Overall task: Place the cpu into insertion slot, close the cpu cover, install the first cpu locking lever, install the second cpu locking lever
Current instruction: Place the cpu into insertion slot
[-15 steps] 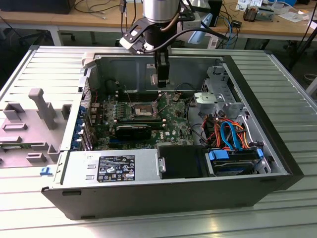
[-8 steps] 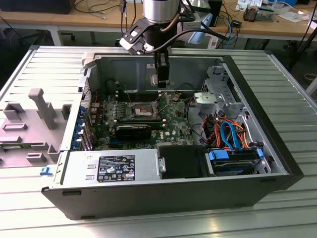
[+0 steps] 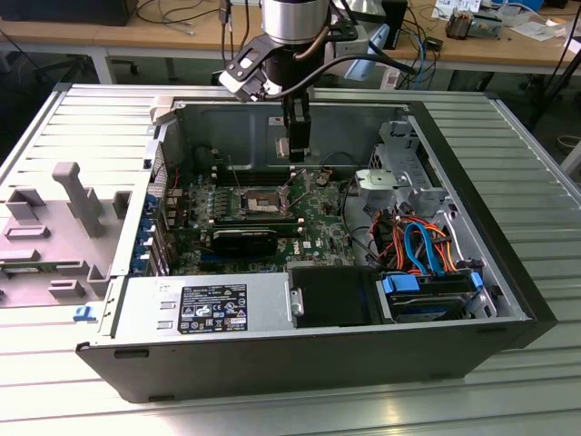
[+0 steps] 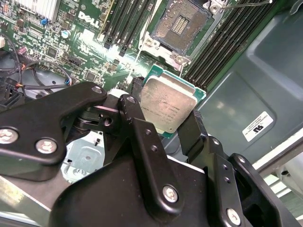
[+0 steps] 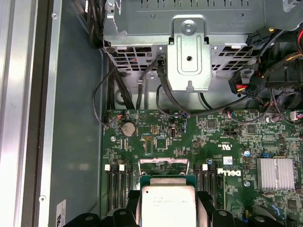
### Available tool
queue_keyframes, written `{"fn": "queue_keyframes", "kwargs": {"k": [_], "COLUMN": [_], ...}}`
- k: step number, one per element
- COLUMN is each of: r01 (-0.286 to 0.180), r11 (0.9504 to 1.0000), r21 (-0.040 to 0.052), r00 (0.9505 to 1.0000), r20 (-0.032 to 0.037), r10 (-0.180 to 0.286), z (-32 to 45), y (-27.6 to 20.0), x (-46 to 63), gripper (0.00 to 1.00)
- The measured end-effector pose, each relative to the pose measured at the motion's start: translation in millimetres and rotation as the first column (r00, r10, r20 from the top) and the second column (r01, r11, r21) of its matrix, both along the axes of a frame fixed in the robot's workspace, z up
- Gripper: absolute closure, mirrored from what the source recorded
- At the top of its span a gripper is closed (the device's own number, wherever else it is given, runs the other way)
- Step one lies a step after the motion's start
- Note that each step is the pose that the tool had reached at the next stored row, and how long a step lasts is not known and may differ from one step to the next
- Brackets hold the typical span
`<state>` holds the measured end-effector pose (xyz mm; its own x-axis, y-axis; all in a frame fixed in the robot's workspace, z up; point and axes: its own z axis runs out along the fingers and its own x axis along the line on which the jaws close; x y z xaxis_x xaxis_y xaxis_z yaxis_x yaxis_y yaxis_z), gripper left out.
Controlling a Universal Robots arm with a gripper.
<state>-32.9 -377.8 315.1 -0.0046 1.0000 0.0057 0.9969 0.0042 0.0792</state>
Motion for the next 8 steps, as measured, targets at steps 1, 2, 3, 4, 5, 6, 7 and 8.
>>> {"fn": "queue_keyframes", "kwargs": {"k": [1,2,3,4,5,6,7,8], "r01": [0.000,0.000,0.000,0.000,0.000,0.000,0.000,0.000], "r11": [1.0000,1.0000,1.0000,1.0000,1.0000,1.0000,1.0000,1.0000], "r21": [-0.0001,0.0000,0.0000,0.0000,0.0000,-0.0001,0.0000,0.0000], "r00": [1.0000,1.0000,1.0000,1.0000,1.0000,1.0000,1.0000,1.0000], "r20": [0.0000,0.0000,0.0000,0.0000,0.0001,0.0000,0.0000,0.0000], "r10": [0.000,0.000,0.000,0.000,0.000,0.000,0.000,0.000], "z": [-0.1,-0.2,-0.2,-0.4,-0.5,-5.1,-10.3,-10.4], "y": [-0.2,-0.3,-0.4,-0.6,-0.7,-5.0,-8.6,-8.7], "x": [0.0,0.0,0.0,0.0,0.0,0.0,0.0,0.0], "gripper": [0.45,0.45,0.45,0.45,0.45,0.45,0.45,0.45]}}
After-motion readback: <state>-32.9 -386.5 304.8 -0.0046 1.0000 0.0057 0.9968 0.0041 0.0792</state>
